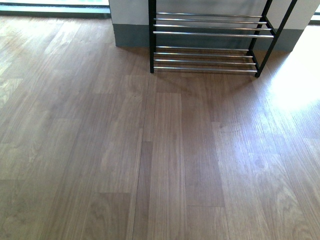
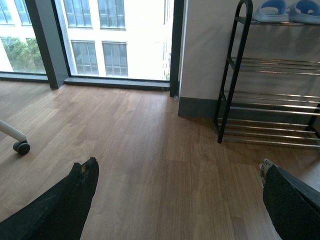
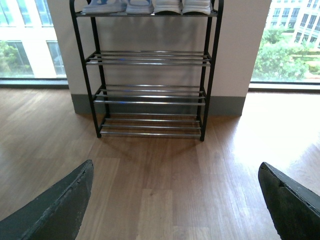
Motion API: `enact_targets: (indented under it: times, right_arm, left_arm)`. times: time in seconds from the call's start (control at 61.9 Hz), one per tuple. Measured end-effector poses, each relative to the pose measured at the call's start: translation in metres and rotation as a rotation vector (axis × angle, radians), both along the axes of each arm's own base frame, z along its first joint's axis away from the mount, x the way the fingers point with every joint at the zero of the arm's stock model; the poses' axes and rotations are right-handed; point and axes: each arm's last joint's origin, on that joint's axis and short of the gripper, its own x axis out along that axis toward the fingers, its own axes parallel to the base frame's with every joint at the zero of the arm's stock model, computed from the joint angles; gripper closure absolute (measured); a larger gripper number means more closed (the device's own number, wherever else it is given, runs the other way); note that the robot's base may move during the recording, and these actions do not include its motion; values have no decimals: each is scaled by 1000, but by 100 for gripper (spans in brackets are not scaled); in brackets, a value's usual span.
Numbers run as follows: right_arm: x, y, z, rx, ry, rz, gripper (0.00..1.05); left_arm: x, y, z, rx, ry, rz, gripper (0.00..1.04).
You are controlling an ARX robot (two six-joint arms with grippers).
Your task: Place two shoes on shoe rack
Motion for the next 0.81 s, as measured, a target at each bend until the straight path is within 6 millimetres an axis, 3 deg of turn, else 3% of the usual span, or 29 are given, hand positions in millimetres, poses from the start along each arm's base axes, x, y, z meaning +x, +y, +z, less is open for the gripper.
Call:
enact_targets:
  times: [0.807]
  right_arm:
    - [0, 0, 0, 0, 1, 1, 9]
  left_arm:
    - [0, 0, 0, 0, 0, 0, 9]
